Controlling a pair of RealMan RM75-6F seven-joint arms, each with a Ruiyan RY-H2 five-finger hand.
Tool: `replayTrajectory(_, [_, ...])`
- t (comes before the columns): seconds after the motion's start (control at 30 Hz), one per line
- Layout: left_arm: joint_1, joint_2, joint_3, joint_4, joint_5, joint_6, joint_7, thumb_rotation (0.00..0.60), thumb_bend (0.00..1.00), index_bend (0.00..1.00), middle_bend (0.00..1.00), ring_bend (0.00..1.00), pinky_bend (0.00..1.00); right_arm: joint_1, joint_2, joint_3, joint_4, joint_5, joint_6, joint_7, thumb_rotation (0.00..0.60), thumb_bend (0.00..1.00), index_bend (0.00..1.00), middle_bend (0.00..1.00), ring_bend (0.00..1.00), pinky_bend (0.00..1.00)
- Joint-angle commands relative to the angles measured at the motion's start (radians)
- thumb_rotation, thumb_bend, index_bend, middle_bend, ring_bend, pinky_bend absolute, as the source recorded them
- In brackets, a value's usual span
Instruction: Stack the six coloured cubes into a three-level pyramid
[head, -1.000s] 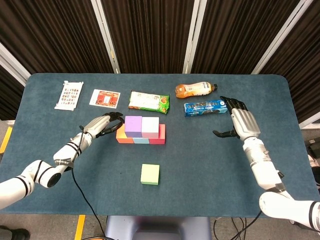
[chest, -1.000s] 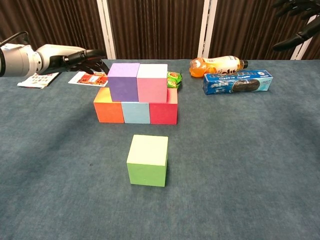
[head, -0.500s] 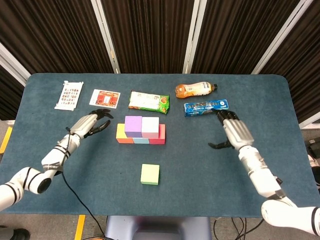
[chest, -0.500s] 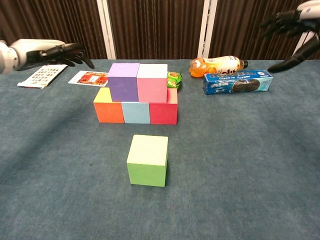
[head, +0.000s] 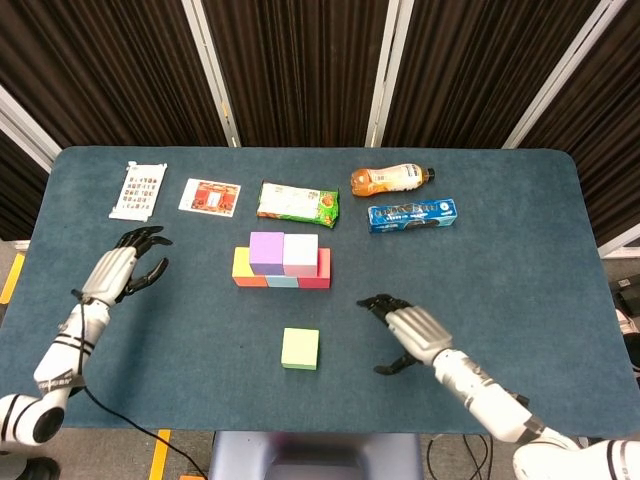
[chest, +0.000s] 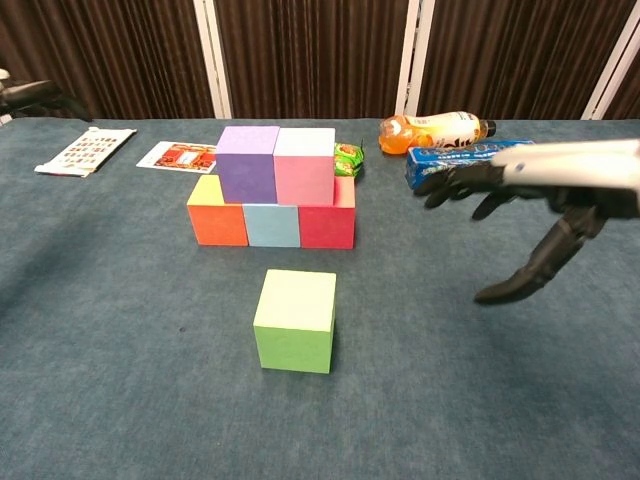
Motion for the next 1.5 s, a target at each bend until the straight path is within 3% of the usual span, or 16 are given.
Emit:
replayTrajectory(0.03, [0.055, 0.016, 0.025, -0.04, 0.038, 0.068, 0.032, 0.047, 0.33, 0.24, 0.09, 0.0, 0.04, 0.017, -0.106, -0.01, 0.025, 0.035, 0.044, -0.068, 0.6, 0.27, 0.22, 0.2, 0.07, 0.26])
replayTrajectory(0.27, [0.1, 0.031, 0.043, -0.08, 0.096, 0.125, 0.034, 0.052, 0.33, 0.23, 0.09, 0.0, 0.04, 0.076, -0.322, 0.022, 0.089, 0.181, 0.15, -0.227, 0.6, 0.25, 0.23, 0.2, 0.07, 0.26])
replayTrajectory(0.57, [0.118, 0.034, 0.042, -0.075, 0.126, 0.136, 0.001, 0.053, 0.33, 0.22, 0.08, 0.0, 0.04, 0.136, -0.519, 0.057, 0.216, 0.273, 0.223, -0.338, 0.6, 0.24, 0.27, 0.2, 0.07, 0.27])
replayTrajectory(0.77, [0.13, 0.037, 0.041, -0.065, 0.142, 0.141, -0.026, 0.056, 0.32, 0.22, 0.08, 0.0, 0.04, 0.155, -0.62, 0.075, 0.312, 0.286, 0.241, -0.358, 0.6, 0.25, 0.41, 0.23, 0.11, 0.3])
replayTrajectory(0.9, [0.136, 0.041, 0.038, -0.066, 0.149, 0.148, -0.037, 0.053, 0.32, 0.21, 0.07, 0.0, 0.04, 0.151, -0.651, 0.071, 0.338, 0.234, 0.278, -0.368, 0.6, 0.3, 0.53, 0.26, 0.14, 0.32])
replayTrajectory(1.07, [0.142, 0.047, 0.039, -0.075, 0.161, 0.155, -0.03, 0.058, 0.32, 0.21, 0.07, 0.0, 0.04, 0.134, -0.551, 0.083, 0.208, 0.152, 0.295, -0.354, 0.6, 0.33, 0.54, 0.27, 0.14, 0.33])
replayTrajectory(1.23, [0.142, 0.054, 0.038, -0.096, 0.165, 0.15, -0.004, 0.056, 0.32, 0.21, 0.07, 0.0, 0.04, 0.142, -0.321, 0.157, 0.007, 0.141, 0.252, -0.34, 0.6, 0.33, 0.53, 0.27, 0.14, 0.33])
replayTrajectory(1.37, [0.141, 0.054, 0.033, -0.111, 0.155, 0.143, 0.018, 0.055, 0.32, 0.2, 0.07, 0.0, 0.04, 0.185, -0.175, 0.255, -0.02, 0.21, 0.179, -0.314, 0.6, 0.33, 0.54, 0.27, 0.15, 0.33])
replayTrajectory(1.5, [0.141, 0.053, 0.03, -0.125, 0.141, 0.131, 0.037, 0.051, 0.32, 0.2, 0.07, 0.0, 0.04, 0.258, -0.064, 0.339, 0.039, 0.325, 0.033, -0.248, 0.6, 0.33, 0.53, 0.27, 0.15, 0.32])
